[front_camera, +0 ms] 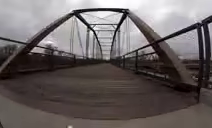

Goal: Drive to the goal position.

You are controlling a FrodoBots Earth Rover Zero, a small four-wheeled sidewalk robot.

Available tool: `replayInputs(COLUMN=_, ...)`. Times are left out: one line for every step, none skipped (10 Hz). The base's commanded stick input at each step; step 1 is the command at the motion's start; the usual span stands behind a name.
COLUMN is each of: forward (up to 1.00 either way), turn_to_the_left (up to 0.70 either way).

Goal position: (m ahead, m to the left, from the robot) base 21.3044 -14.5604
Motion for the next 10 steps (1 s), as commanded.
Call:
replayInputs(forward=1.0, turn_to_the_left=0.0)
replayInputs(forward=1.0, turn_to_the_left=0.0)
replayInputs(forward=1.0, turn_to_the_left=0.0)
replayInputs(forward=1.0, turn_to_the_left=0.0)
replayInputs(forward=1.0, turn_to_the_left=0.0)
replayInputs(forward=1.0, turn_to_the_left=0.0)
replayInputs(forward=1.0, turn_to_the_left=0.0)
replayInputs(forward=1.0, turn_to_the_left=0.0)
replayInputs(forward=1.0, turn_to_the_left=0.0)
replayInputs(forward=1.0, turn_to_the_left=0.0)
